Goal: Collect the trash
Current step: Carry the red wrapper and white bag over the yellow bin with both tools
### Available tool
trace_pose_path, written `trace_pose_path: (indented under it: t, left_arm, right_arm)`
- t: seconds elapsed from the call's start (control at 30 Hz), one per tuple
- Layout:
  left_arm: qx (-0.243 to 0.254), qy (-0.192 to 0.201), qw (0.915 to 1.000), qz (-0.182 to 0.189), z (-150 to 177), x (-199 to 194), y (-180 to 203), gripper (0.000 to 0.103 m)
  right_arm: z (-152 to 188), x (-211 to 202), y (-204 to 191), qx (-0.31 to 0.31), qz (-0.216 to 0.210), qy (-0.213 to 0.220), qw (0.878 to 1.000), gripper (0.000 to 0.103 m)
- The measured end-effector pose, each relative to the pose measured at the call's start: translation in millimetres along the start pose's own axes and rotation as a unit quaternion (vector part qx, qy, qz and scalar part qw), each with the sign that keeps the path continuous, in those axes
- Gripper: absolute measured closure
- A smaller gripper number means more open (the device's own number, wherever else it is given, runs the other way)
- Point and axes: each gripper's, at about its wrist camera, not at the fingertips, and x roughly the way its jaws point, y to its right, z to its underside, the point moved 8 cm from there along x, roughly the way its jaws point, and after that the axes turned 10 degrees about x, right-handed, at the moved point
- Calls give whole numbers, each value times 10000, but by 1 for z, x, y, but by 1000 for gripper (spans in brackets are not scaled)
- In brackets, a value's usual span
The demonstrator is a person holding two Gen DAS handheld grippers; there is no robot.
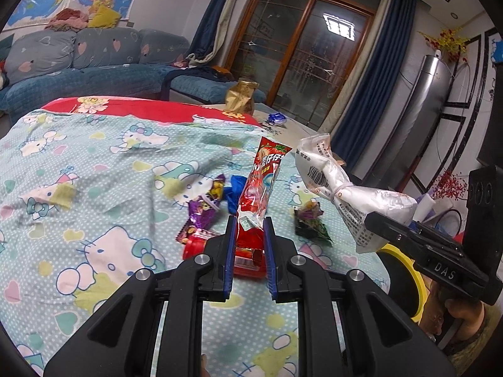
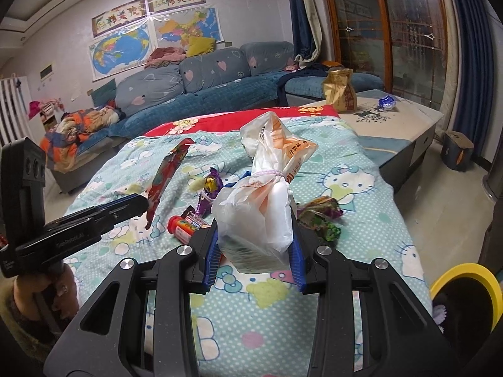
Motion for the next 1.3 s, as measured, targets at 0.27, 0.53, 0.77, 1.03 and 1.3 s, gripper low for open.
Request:
trace_pose_path:
  t: [0.27,0.53,0.77,1.03,1.3]
  left_arm:
    - [231,-14,9996,138,1,2,21,87]
    - [447,-34,9986,269,2,4,45,87]
    - [646,-60,9970,416,4,6,68,87]
    - [854,-88,9946,583,5,11,91,87]
    - [1083,-142,9913,732,9,19,116,87]
  right_arm:
    - [0,-15,21,118,156,76,9998,73]
    - [2,-33,44,232,309,160,9991,73]
    - [6,-45,61,356,405,211,9983,73]
    - [10,-58,85,548,564,284,9965,73]
    - [17,-70,108,726,767,309,9939,73]
